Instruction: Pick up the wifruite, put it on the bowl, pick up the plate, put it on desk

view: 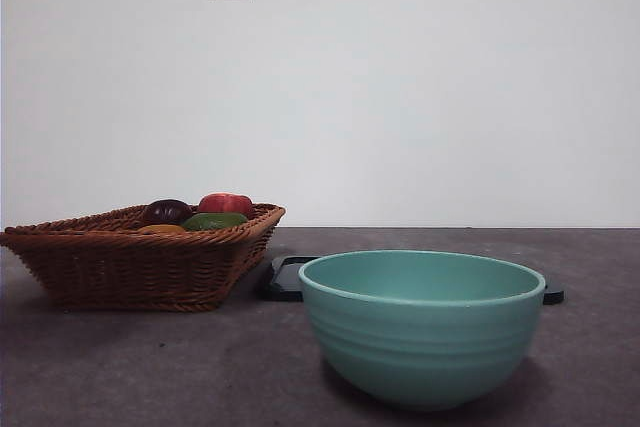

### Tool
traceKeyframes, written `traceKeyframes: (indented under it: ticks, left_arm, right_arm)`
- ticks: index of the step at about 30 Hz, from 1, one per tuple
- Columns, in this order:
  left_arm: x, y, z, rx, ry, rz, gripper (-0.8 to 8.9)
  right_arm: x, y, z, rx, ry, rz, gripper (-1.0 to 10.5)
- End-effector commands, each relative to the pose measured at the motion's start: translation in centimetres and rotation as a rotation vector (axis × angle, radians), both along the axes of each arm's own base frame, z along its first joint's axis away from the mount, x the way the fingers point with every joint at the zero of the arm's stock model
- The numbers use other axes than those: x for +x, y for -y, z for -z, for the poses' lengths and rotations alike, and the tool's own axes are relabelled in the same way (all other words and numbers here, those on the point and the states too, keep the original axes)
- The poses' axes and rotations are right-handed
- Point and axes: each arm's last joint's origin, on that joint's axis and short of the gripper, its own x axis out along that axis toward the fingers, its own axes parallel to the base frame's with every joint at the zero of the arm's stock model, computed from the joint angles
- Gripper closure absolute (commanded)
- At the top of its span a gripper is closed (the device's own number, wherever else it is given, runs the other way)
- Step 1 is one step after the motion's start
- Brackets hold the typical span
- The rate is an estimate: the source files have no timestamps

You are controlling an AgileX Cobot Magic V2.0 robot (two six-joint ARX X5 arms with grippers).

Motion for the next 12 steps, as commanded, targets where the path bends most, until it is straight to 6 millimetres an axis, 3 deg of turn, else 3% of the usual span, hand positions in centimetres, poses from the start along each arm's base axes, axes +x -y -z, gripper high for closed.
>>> traceKeyframes:
  ticks: [1,12]
  left_arm:
    - [0.2,0.3,-0.9,0.004,-0.012,0.058,7.98]
    - [-0.1,0.3,-3.7,0.071,-0.012,0.138,7.90]
  right_arm:
    - [-0.3,-0.2,-0.3,-0.027,0.020,-0.047,9.4]
    - [-0.5,-0.3,0.0,-0.056,0.007,-0.088,9.4]
